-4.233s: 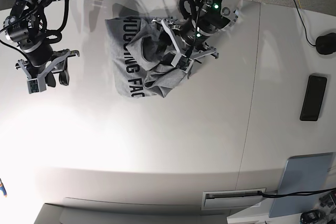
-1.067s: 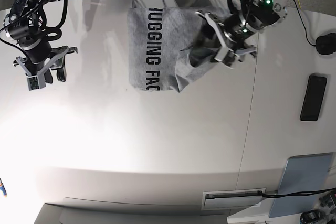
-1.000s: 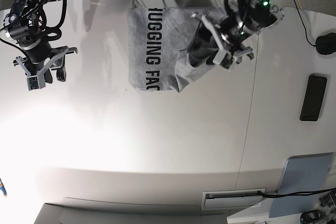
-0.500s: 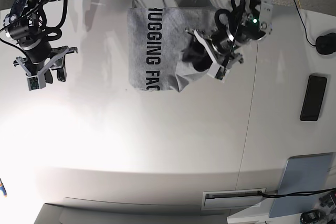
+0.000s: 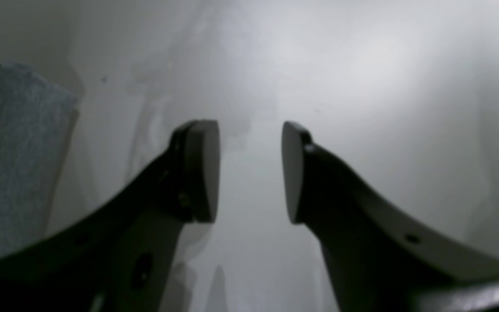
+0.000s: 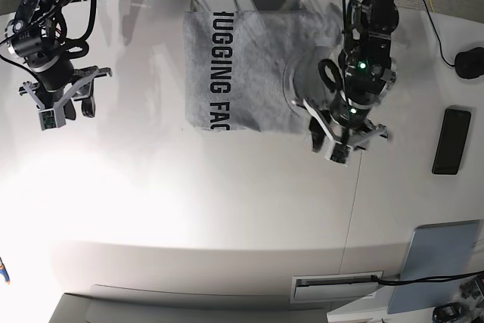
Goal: Fold the T-shirt properly
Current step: 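Pat down the folded shirt's edge with the left gripper, then grip the folded shirt with both grippers and rotate it square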
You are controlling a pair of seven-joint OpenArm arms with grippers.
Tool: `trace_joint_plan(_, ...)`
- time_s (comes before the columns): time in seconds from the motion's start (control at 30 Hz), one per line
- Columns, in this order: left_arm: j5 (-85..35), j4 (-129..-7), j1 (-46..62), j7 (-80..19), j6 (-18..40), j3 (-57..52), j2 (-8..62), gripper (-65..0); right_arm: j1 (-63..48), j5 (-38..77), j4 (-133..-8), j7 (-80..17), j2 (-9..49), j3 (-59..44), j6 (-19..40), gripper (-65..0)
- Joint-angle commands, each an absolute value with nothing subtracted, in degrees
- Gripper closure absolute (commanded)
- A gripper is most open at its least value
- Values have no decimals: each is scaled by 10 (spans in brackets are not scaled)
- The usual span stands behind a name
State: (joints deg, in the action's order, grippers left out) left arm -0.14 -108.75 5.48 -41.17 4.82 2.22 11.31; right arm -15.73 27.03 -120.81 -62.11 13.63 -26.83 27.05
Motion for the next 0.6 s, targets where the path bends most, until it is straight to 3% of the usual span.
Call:
trace_joint_plan(0.0, 3, -1099, 43, -399, 36, 20, 115, -286, -154, 276, -1218, -607, 144, -270, 272, -240)
trace_joint_plan(0.07, -8, -1107, 43, -402, 27, 21, 115, -279, -154, 276, -1218, -603, 144, -270, 272, -240)
trace_joint_plan(0.1, -25, -1115, 44, -411, 35, 21, 115, -246, -154, 276, -1218, -596, 144, -268, 272, -239)
trace_joint_plan(0.17, -74, -1138, 50, -442, 79, 21, 115, -119, -154, 276, -1218, -585, 144, -256, 272, -202)
trace_joint_plan(0.23, -134, -1164, 64, -479, 128, 21, 114, -15, -154, 272, -1218, -573, 144, -234, 272, -105)
trace_joint_plan(0.33, -196, -1204, 102, -522, 170, 21, 114, 0, -144, 226, -1217, -555, 144, -192, 272, 0)
trace_joint_plan(0.57, -252, -1259, 222, -572, 244, 21, 114, 0, -70, 174, -1143, -543, 144, -75, 272, 0)
